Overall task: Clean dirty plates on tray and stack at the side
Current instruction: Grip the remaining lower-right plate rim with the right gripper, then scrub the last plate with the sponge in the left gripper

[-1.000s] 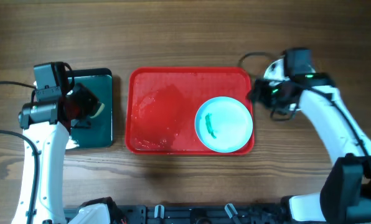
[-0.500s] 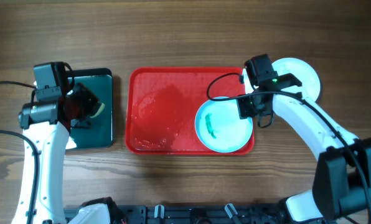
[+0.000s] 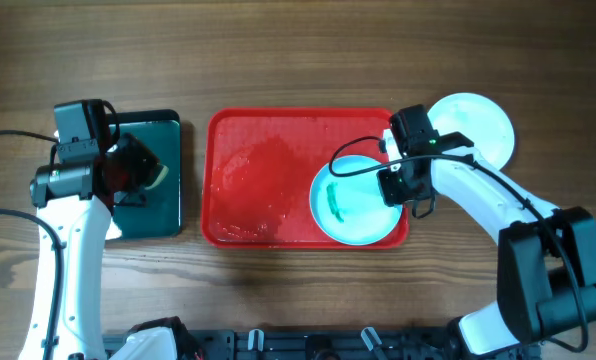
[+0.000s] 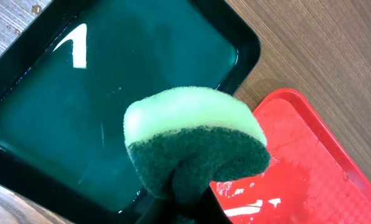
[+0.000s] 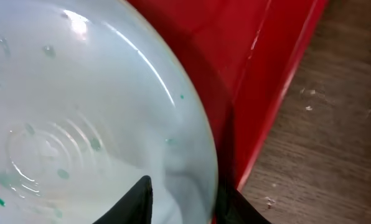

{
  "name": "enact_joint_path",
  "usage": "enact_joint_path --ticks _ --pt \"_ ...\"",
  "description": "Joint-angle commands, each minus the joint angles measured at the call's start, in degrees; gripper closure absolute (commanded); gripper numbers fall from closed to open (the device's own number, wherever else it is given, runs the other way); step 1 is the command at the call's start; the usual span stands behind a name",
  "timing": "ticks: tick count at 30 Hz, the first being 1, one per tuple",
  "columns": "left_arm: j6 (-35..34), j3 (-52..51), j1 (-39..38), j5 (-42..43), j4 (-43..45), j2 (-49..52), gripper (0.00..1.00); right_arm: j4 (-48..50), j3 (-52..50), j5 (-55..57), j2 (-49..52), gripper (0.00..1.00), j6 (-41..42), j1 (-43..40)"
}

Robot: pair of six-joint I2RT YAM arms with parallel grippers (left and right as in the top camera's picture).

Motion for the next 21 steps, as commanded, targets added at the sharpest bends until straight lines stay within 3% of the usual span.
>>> enact_joint_path --ticks 1,7,9,13,19,21 --pt "-0.35 -0.13 0.24 0.70 0.44 0.22 0.95 1.92 -0.85 -5.81 0.76 0.70 0.83 0.17" --pt "-0.37 -0.13 0.24 0.70 0.46 0.22 0.96 3.48 -0.90 -12.61 0.76 0.85 8.24 0.83" --pt "-0.35 -0.13 0.24 0.72 0.46 0.22 0.96 4.24 -0.90 -9.20 0.76 0.73 8.26 1.95" --pt "-0.35 -0.13 0.24 1.77 0.44 0.22 0.96 6.45 -0.90 -0.92 1.42 0.70 9.62 2.16" --pt "-0.33 -0.13 0.24 3.78 0.46 0.22 0.96 8.94 -0.90 -2.78 6.82 0.85 9.70 2.16" --pt "-0.31 -0.13 0.24 6.03 0.46 0.24 0.96 8.92 -0.90 -6.16 7.06 0.95 10.14 2.21"
